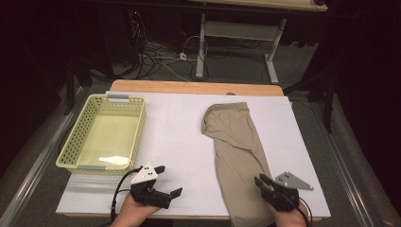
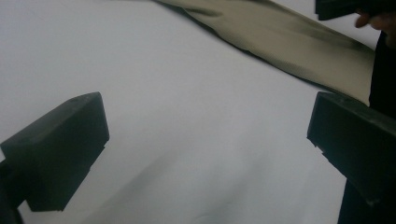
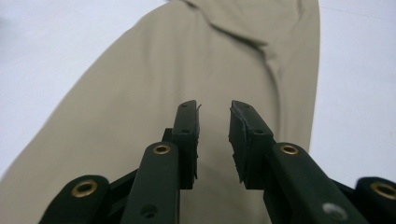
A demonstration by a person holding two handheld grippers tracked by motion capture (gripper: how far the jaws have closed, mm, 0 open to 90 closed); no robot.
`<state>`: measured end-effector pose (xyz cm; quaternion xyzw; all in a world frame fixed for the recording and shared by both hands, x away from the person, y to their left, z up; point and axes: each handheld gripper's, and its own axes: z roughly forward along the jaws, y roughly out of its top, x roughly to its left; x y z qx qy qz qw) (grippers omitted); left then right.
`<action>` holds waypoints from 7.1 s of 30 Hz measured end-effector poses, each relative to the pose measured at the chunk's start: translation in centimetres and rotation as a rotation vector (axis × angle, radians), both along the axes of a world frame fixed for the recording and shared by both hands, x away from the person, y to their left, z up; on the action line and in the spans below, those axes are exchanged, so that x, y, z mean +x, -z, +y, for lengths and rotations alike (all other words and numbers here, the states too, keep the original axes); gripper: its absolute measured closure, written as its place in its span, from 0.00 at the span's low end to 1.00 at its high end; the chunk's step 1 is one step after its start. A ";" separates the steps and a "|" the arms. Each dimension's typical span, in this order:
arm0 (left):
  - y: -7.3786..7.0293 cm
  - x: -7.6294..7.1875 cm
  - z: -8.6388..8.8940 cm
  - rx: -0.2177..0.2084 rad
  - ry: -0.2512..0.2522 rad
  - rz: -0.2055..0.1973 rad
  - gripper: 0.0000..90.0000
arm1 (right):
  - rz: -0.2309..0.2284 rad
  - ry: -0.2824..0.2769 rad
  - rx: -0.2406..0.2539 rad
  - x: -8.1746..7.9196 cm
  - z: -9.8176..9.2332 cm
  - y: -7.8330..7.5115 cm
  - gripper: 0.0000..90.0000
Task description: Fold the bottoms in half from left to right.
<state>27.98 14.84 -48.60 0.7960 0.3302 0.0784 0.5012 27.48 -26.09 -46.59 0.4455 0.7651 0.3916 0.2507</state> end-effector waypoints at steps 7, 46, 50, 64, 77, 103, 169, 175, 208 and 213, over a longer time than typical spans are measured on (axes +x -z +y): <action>0.0 0.1 0.2 -0.024 0.007 0.002 0.00 | 0.043 0.031 -0.065 7.0 1.3 -0.4 0.74; 0.0 0.3 1.1 0.043 -0.044 -0.098 0.00 | 0.023 0.018 -0.024 12.1 1.1 -1.7 0.79; 0.0 0.2 1.1 0.043 -0.042 -0.101 0.00 | 0.000 -0.075 -0.043 12.3 5.1 -1.9 0.77; 0.0 0.2 1.3 0.026 -0.035 -0.102 0.00 | 0.077 -0.177 -0.173 16.7 13.5 0.4 0.70; 0.0 0.2 1.3 0.027 -0.034 -0.097 0.00 | 0.083 -0.150 -0.123 18.2 12.6 1.2 0.99; 0.1 -0.2 1.6 -0.006 -0.056 -0.122 0.00 | -0.048 0.138 0.034 22.7 1.2 -5.5 1.00; 0.0 0.3 0.8 0.068 -0.031 -0.079 0.00 | 0.029 0.067 0.040 -8.6 -5.2 2.3 1.00; 0.0 0.4 0.6 0.081 -0.020 -0.078 0.00 | 0.042 0.084 0.052 -9.8 -5.8 2.4 0.99; 0.0 -0.2 0.7 0.067 -0.040 -0.128 0.00 | 0.041 -0.188 -0.037 -2.4 7.6 2.0 0.86; 0.0 -0.2 0.9 0.054 -0.069 -0.119 0.00 | 0.026 -0.175 0.023 -2.5 6.4 1.4 0.97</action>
